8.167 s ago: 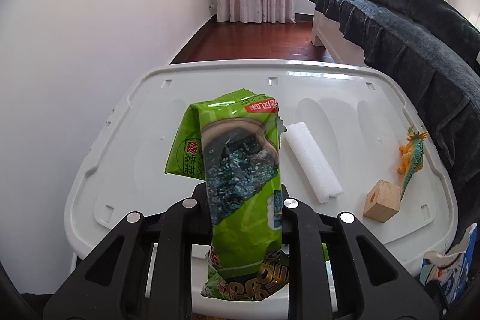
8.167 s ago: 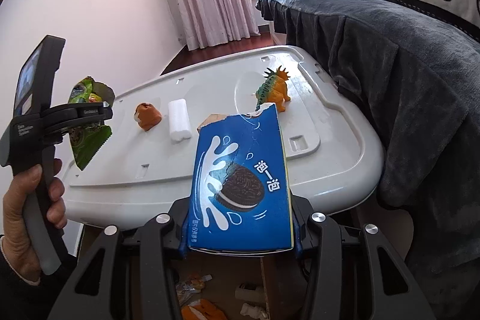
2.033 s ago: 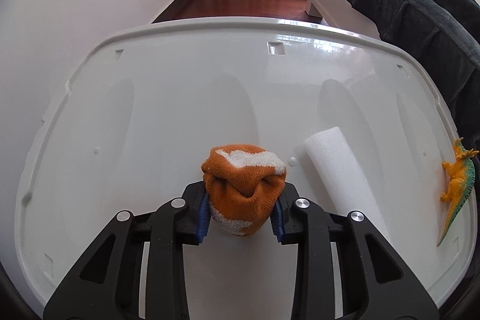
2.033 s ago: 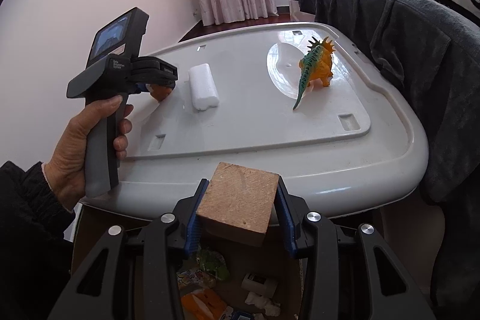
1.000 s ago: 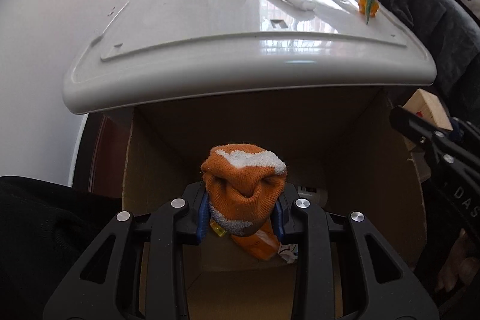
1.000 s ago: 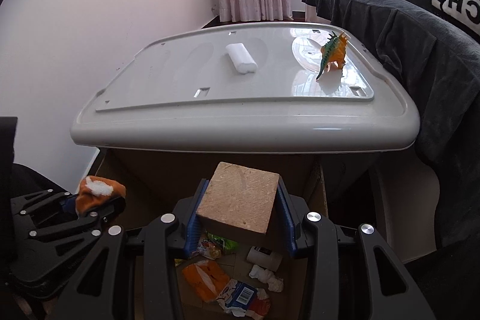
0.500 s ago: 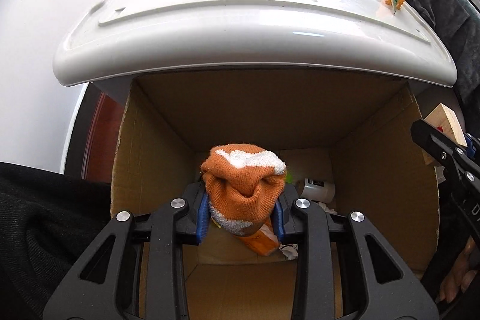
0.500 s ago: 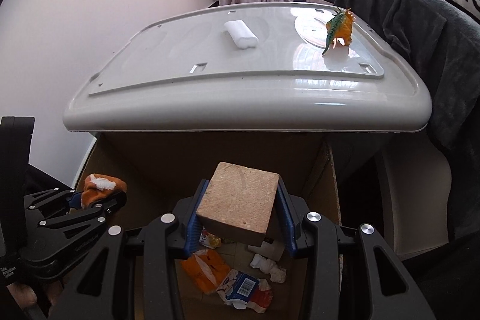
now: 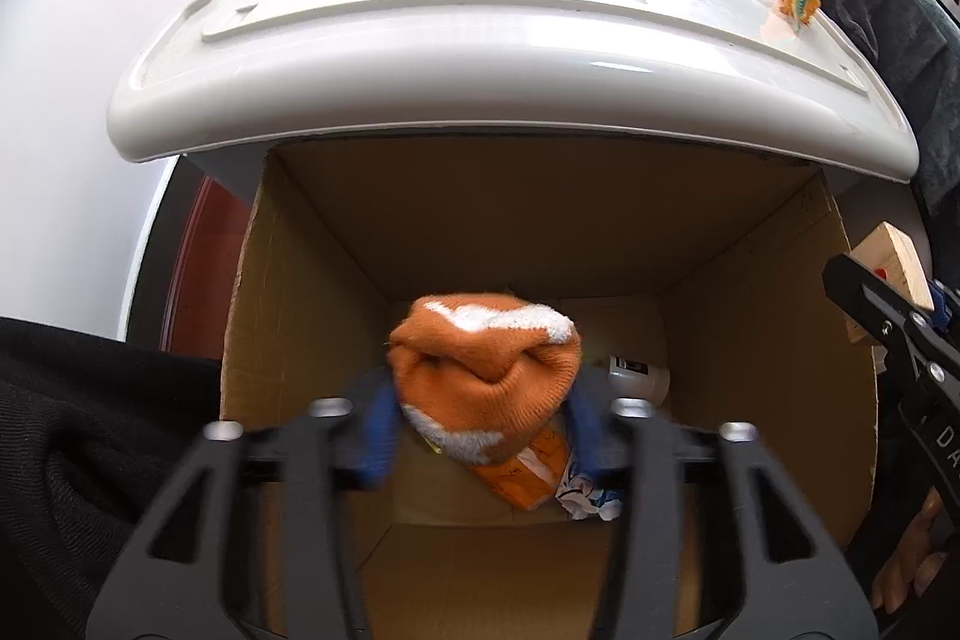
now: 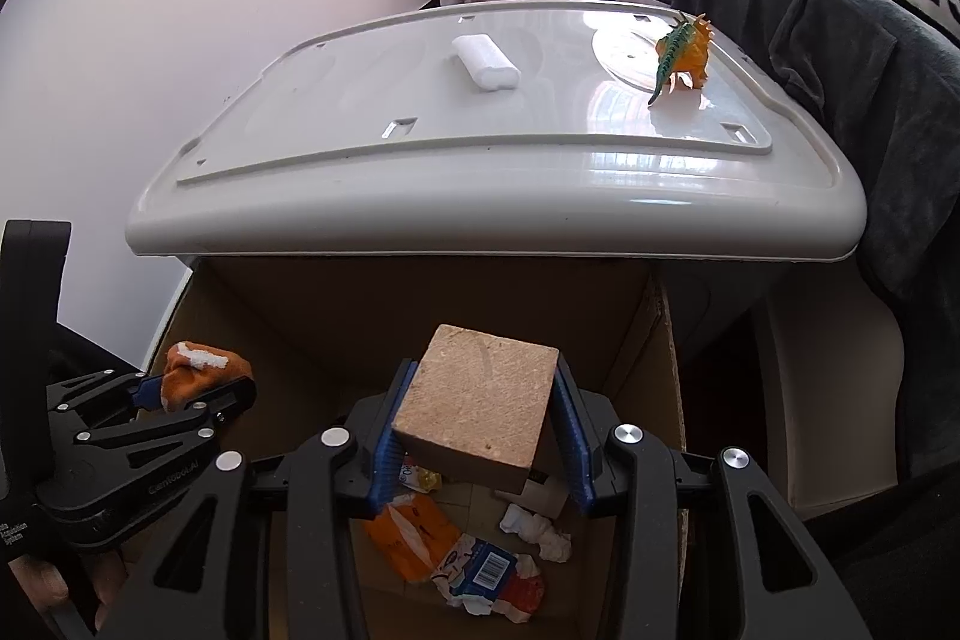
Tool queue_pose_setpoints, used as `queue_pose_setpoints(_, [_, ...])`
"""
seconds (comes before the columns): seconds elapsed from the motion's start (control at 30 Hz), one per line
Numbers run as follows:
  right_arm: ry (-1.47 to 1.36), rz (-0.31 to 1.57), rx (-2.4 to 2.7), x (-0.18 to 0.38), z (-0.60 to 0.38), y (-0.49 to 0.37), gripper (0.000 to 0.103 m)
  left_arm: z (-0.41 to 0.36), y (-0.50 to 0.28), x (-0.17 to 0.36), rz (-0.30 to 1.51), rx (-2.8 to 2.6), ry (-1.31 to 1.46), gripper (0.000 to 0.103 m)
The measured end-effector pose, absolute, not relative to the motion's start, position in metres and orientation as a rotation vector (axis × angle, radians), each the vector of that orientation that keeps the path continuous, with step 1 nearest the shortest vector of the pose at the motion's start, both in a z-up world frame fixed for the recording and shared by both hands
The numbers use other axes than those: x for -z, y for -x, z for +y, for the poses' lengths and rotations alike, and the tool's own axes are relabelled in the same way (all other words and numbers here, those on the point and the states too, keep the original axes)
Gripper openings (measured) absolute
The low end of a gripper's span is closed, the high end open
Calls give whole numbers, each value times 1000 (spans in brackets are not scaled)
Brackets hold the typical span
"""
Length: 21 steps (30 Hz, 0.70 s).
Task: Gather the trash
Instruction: 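Lower the hat and wooden block into the box and open both grippers, then grasp the green-orange toy dinosaur with the right gripper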
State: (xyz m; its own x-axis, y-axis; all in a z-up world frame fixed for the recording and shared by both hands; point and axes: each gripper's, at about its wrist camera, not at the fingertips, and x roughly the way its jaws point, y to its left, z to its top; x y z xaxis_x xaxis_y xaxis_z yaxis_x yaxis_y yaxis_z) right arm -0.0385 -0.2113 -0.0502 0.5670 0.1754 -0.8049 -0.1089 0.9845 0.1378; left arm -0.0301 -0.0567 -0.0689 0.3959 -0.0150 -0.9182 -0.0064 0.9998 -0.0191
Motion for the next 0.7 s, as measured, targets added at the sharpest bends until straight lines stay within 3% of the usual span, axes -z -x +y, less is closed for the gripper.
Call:
queue_pose_setpoints(0.03, [-76, 948, -147, 50, -213, 39, 73, -55, 30, 69, 1161, -8, 23, 77])
queue_pose_setpoints(0.07, [-82, 933, -135, 48, -215, 40, 77, -54, 30, 68, 1156, -17, 23, 79])
queue_pose_setpoints(0.7, [-153, 936, -89, 46, -231, 38, 80, -51, 28, 71, 1179, -23, 16, 79])
